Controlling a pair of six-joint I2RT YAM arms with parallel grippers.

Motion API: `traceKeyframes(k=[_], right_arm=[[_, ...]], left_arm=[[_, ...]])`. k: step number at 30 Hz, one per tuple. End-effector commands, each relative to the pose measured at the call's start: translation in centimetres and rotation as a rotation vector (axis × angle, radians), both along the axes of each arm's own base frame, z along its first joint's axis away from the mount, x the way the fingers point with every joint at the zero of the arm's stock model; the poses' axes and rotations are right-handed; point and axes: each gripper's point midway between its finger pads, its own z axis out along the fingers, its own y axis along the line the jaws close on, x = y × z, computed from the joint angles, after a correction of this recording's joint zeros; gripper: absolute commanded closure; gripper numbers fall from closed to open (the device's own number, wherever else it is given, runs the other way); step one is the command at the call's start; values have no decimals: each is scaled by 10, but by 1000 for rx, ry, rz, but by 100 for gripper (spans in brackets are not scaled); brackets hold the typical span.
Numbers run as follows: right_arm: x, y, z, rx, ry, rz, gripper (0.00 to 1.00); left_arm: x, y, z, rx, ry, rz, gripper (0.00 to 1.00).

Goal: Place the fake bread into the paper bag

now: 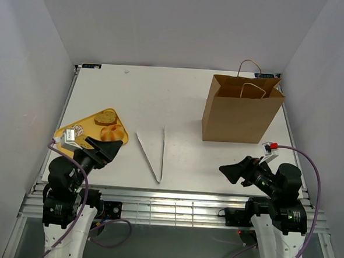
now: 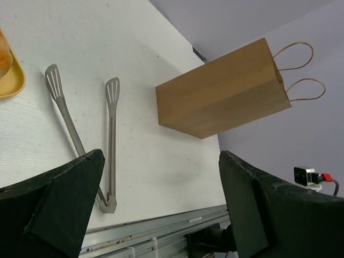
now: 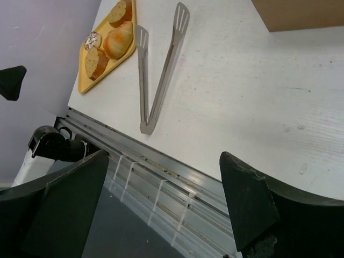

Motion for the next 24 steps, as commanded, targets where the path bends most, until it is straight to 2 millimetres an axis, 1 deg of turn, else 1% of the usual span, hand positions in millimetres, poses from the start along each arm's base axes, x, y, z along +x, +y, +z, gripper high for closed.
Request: traceKeyframes(k=[1, 2, 3, 4, 5, 7, 8, 9, 11, 12, 13, 15, 16, 18, 19, 21, 22, 23, 24], right_arm=[[1, -14, 0, -49, 16, -91, 10], [5, -23, -3, -71, 26, -155, 10], [5, -27, 1, -73, 29, -191, 10], [4, -31, 3, -75, 31, -216, 10], [2, -34, 6, -76, 19, -241, 10], [0, -35, 17, -53, -26, -256, 10], [0, -33, 23, -35, -62, -254, 10], [0, -31, 25, -23, -65, -243, 10], [0, -21, 17, -8, -11, -182, 10], [1, -18, 14, -6, 8, -159, 10], [2, -16, 7, -12, 33, -137, 10], [4, -13, 1, -14, 72, -113, 10], [5, -13, 0, -17, 74, -114, 10], [8, -14, 1, -21, 66, -120, 10], [9, -14, 2, -21, 64, -120, 10], [10, -12, 6, -19, 55, -109, 10], [11, -12, 8, -17, 47, -106, 10], [12, -11, 8, -16, 56, -102, 10], [13, -11, 10, -16, 51, -100, 10]], left_arm=[[1, -2, -27, 55, 108, -31, 2], [5, -6, -37, 49, 152, -51, 2], [8, -9, -46, 42, 186, -66, 2], [11, -11, -65, 35, 244, -77, 2], [13, -15, -72, 17, 270, -92, 2], [19, -17, -95, 7, 348, -100, 2], [21, -17, -99, 6, 357, -93, 2], [26, -12, -105, 21, 373, -61, 2], [33, -9, -108, 31, 367, -43, 2], [37, -9, -113, 38, 392, -45, 2], [40, -9, -115, 44, 406, -45, 2], [48, -8, -114, 48, 421, -38, 2], [53, -6, -120, 60, 449, -18, 2], [61, -6, -120, 77, 437, -8, 2], [66, -5, -128, 89, 469, 6, 2], [70, -17, -130, 117, 482, -23, 2], [76, -15, -134, 146, 494, 22, 2], [72, -31, -143, 190, 528, -18, 2], [72, -37, -144, 209, 533, -21, 2]])
